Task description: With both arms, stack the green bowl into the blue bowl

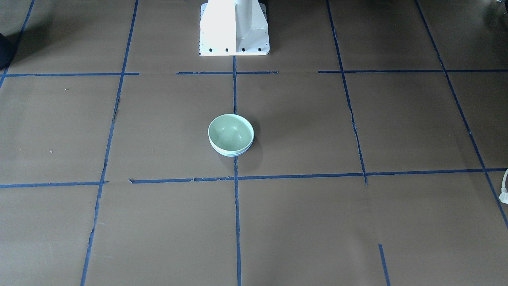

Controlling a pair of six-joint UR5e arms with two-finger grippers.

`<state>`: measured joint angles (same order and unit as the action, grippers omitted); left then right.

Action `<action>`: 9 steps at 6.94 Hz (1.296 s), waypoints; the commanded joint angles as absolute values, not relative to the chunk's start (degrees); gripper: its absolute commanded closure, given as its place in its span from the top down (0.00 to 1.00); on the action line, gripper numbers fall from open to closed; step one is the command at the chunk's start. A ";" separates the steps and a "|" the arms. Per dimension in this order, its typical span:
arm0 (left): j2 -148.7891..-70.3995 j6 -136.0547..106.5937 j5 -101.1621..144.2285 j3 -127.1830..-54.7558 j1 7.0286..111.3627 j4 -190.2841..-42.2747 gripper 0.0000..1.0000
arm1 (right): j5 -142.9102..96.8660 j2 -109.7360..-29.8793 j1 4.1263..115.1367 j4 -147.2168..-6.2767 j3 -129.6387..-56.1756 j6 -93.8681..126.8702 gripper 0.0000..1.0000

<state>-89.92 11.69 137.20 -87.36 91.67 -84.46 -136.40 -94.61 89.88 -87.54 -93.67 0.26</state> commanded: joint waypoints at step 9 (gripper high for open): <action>-89.91 11.78 137.20 -87.28 91.67 -84.55 1.00 | -137.11 -94.31 90.35 -87.54 -94.74 0.44 1.00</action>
